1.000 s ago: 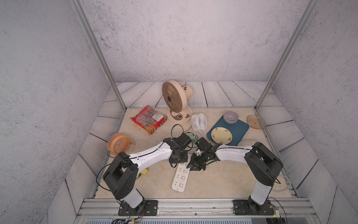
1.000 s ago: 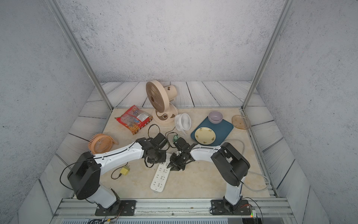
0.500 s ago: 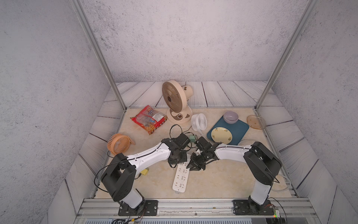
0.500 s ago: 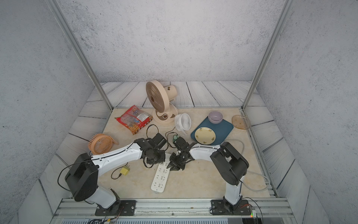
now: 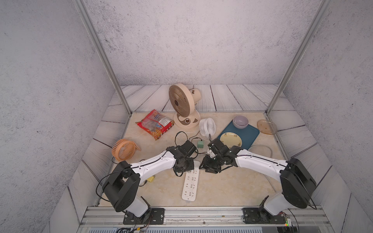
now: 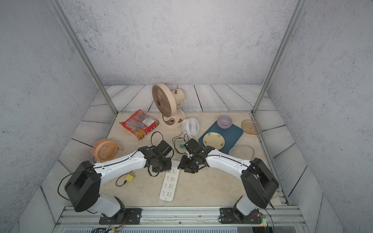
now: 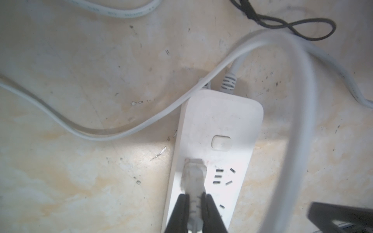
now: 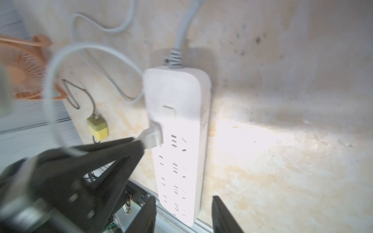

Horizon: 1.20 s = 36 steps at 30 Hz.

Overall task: Unplug the desk fan from the power strip
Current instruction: Remove the plug from the socket.

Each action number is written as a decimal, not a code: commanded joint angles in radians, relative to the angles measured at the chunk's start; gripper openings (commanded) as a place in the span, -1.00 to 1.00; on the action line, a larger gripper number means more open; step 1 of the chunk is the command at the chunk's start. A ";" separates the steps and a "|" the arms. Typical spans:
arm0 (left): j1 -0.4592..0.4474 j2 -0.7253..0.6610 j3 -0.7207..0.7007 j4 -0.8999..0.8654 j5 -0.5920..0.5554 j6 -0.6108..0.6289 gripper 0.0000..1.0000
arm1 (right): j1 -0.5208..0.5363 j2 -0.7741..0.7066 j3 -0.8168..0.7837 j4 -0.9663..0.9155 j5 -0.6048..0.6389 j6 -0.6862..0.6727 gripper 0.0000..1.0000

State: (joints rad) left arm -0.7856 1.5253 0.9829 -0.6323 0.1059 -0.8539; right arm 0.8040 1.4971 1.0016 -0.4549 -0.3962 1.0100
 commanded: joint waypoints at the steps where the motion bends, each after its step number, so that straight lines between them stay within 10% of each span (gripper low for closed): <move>1: 0.005 -0.017 0.002 0.007 0.003 0.014 -1.00 | 0.003 -0.085 -0.066 0.039 0.043 -0.194 -0.01; 9: 0.005 -0.018 0.008 0.005 0.010 0.020 -1.00 | 0.082 -0.243 -0.389 0.590 0.189 -0.561 0.00; 20: 0.005 -0.019 0.016 -0.014 0.006 0.018 -1.00 | 0.197 -0.057 -0.499 0.950 0.190 -1.014 0.08; 36: 0.005 -0.008 0.035 -0.048 0.015 0.011 -1.00 | 0.211 0.123 -0.503 1.132 0.198 -1.162 0.13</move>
State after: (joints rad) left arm -0.7807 1.5246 0.9886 -0.6632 0.1127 -0.8371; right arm 1.0039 1.5936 0.4683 0.6281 -0.1776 -0.1097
